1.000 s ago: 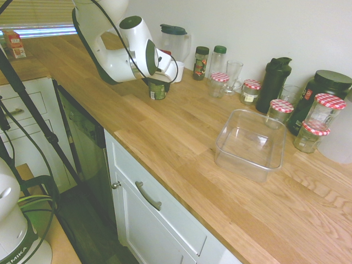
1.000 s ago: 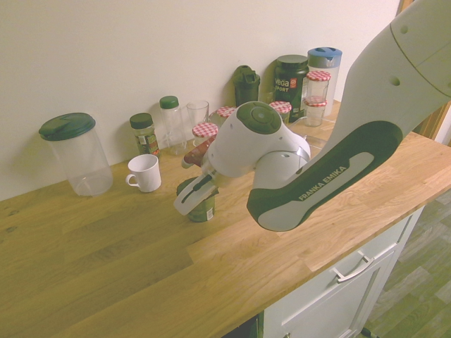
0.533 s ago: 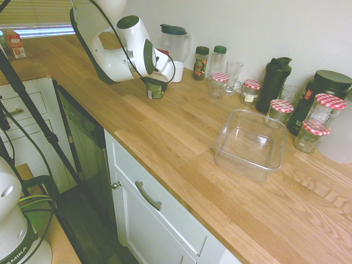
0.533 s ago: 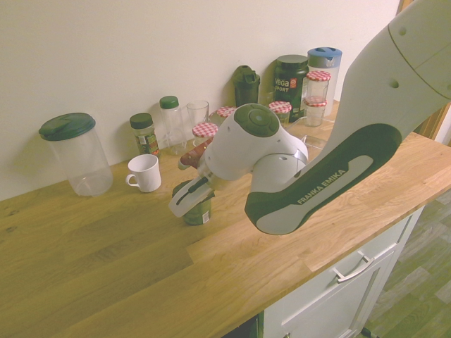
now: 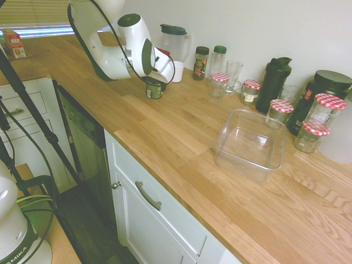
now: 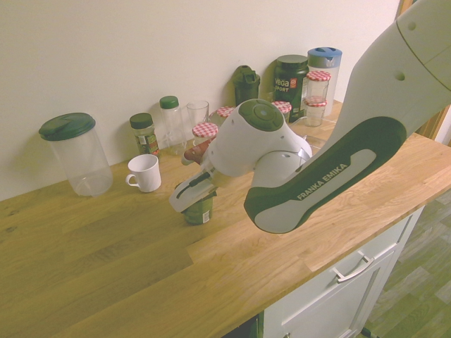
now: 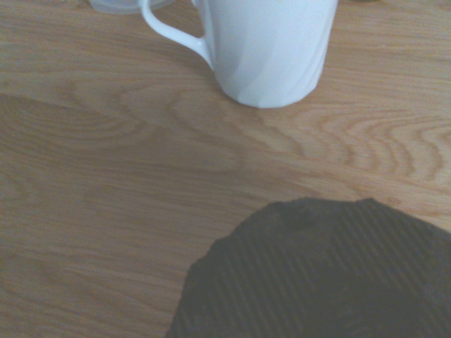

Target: Put the cereal into the container

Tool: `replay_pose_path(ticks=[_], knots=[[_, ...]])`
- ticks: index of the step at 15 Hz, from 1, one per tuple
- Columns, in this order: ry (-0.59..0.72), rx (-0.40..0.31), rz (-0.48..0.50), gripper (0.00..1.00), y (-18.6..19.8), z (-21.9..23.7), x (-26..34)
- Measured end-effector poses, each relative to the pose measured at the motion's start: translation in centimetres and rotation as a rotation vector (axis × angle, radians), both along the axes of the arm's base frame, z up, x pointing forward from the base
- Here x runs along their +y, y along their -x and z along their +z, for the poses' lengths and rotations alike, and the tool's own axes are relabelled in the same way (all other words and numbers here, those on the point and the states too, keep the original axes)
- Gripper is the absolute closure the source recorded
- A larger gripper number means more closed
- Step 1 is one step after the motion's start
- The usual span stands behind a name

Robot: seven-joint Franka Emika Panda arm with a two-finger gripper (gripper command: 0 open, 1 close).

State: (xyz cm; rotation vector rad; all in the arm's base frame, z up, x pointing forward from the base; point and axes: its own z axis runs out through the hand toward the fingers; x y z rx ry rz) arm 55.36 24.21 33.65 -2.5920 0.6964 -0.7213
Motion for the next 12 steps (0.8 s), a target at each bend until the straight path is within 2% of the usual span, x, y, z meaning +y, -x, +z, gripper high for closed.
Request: replay_pose_path(ticks=[3,5,9,12], knots=[[-0.008,-0.012,-0.006,1.0,0.0,1.0,0.0],[-0.001,-0.05,-0.032,1.0,-0.6,3.8,-1.6],[0.07,-0.124,-0.135,1.0,-0.9,12.5,-7.5],[0.111,-0.154,-0.227,1.0,-1.7,15.1,-14.1]])
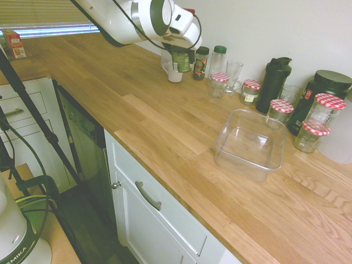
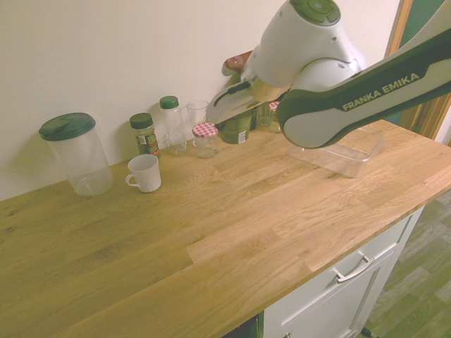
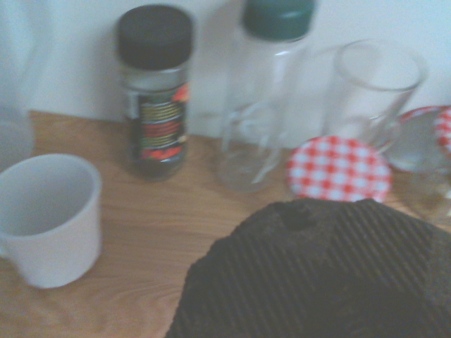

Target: Put the cereal into the container

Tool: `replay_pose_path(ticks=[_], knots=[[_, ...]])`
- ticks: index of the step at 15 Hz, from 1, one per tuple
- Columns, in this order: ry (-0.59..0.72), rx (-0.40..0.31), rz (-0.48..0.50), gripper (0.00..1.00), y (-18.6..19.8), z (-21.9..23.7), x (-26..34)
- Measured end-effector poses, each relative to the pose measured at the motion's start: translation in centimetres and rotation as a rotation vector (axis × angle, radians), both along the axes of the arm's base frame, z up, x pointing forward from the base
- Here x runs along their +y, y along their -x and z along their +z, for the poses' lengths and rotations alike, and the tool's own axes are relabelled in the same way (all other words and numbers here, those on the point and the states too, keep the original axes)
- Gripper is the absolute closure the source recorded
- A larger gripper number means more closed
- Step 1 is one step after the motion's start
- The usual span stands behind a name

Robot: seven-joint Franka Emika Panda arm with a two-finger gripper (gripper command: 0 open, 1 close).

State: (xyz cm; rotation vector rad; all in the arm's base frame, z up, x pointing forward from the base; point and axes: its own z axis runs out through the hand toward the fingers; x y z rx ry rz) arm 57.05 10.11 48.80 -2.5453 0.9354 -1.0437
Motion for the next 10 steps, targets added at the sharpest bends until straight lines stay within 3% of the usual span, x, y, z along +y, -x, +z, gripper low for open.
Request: replay_pose_path(ticks=[10], knots=[[-0.033,-0.033,-0.257,1.0,0.8,0.8,-19.4]])
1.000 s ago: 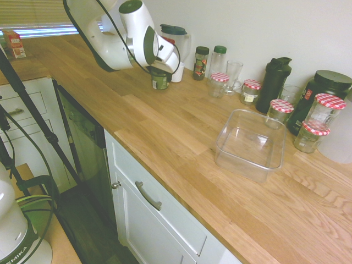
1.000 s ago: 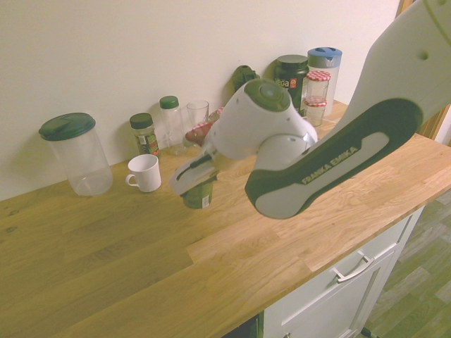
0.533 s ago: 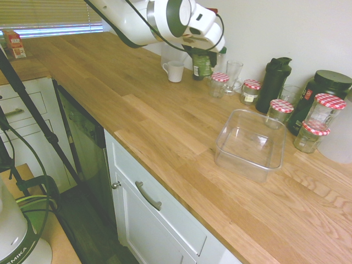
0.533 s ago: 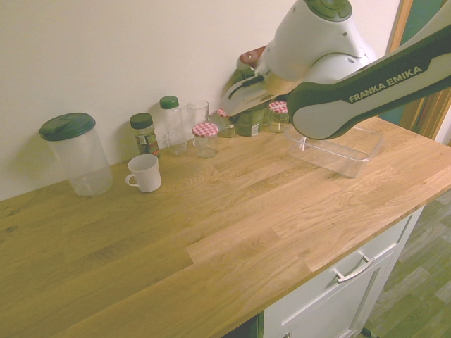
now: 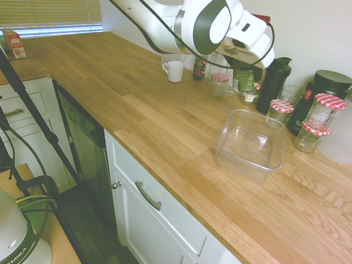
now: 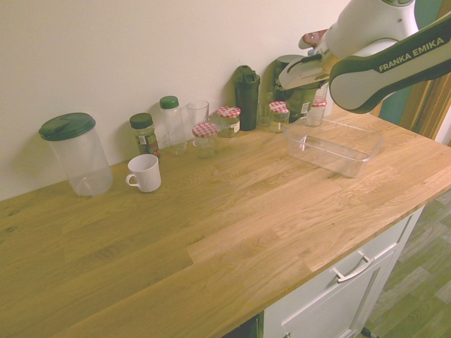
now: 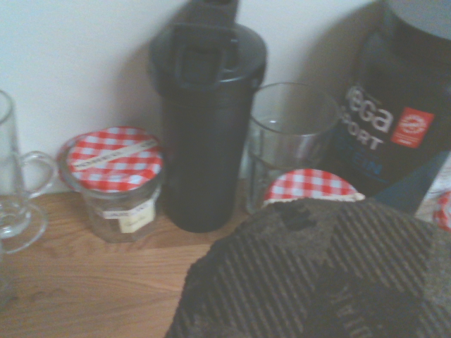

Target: Put the cereal into the container

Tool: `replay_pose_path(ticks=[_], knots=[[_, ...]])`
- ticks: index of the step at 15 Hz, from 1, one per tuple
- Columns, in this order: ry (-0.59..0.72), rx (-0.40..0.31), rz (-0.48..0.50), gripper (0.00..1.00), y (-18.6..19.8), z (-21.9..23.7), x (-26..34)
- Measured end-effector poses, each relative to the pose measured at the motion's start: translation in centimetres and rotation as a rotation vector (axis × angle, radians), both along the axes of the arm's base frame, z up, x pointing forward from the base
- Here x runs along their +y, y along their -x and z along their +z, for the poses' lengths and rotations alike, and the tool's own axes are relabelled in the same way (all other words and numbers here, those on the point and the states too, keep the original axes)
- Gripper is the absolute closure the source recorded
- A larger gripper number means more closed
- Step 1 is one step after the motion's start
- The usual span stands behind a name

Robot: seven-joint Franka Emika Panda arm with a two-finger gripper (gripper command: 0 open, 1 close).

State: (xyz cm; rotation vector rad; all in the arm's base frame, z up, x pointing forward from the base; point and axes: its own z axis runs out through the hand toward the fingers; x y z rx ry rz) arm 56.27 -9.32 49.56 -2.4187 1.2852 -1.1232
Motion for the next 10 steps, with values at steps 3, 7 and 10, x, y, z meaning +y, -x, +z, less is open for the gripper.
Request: replay_pose_path(ticks=[3,7,10], knots=[[-0.015,0.023,-0.046,1.0,1.5,-2.0,-3.8],[-0.044,0.051,-0.074,1.0,2.8,-3.7,-6.4],[-0.075,0.088,-0.083,1.0,3.1,-6.1,-7.0]])
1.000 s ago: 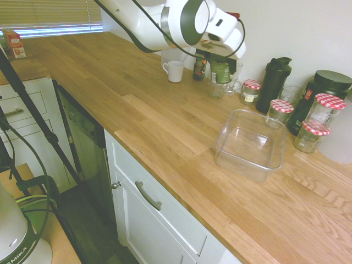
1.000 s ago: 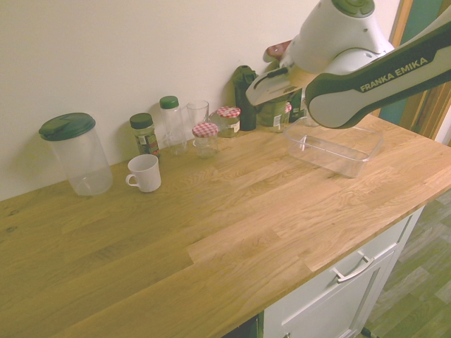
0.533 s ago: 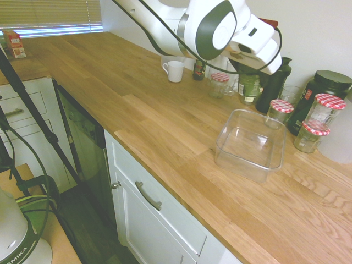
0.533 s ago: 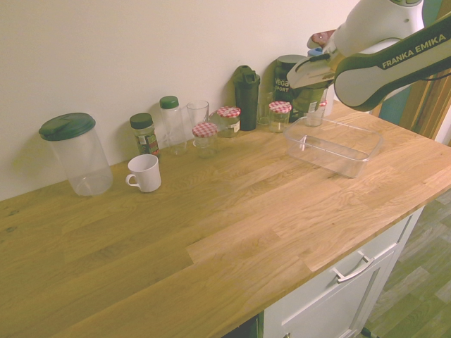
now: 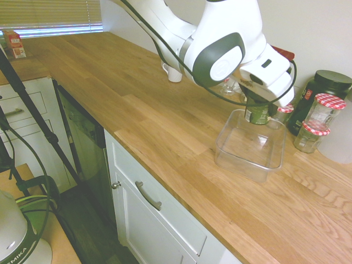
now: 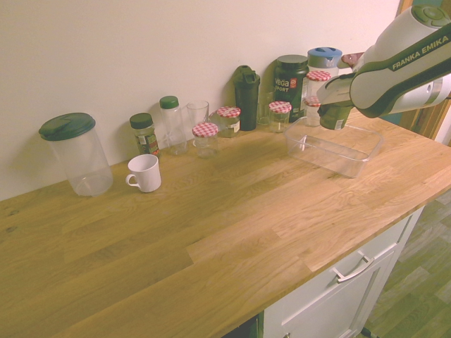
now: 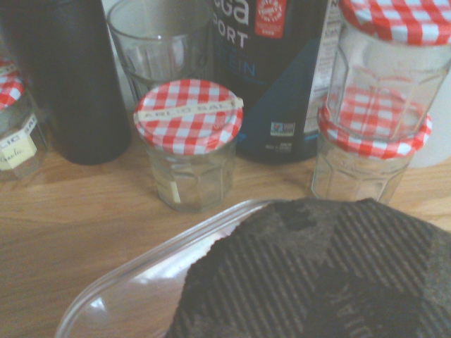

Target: Put the cereal into the container

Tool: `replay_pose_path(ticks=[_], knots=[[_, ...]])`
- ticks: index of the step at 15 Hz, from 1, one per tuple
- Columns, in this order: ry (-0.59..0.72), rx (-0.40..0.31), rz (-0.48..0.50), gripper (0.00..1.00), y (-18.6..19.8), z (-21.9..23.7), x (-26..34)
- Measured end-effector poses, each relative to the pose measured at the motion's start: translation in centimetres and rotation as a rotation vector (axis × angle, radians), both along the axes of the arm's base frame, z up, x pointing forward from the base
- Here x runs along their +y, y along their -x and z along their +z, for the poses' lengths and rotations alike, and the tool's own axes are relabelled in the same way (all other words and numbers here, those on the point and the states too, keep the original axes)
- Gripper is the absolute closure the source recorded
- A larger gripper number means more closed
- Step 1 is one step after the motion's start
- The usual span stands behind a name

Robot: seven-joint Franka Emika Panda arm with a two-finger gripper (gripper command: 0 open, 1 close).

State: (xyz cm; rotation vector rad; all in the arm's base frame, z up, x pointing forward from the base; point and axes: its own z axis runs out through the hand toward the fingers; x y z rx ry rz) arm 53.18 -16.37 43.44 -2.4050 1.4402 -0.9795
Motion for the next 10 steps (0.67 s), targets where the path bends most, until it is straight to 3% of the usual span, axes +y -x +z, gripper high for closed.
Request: replay_pose_path(ticks=[9,10], knots=[[-0.037,0.064,-0.005,1.0,-2.3,-7.3,-0.5],[-0.037,0.073,-0.004,0.0,-2.6,-7.7,-0.6]])
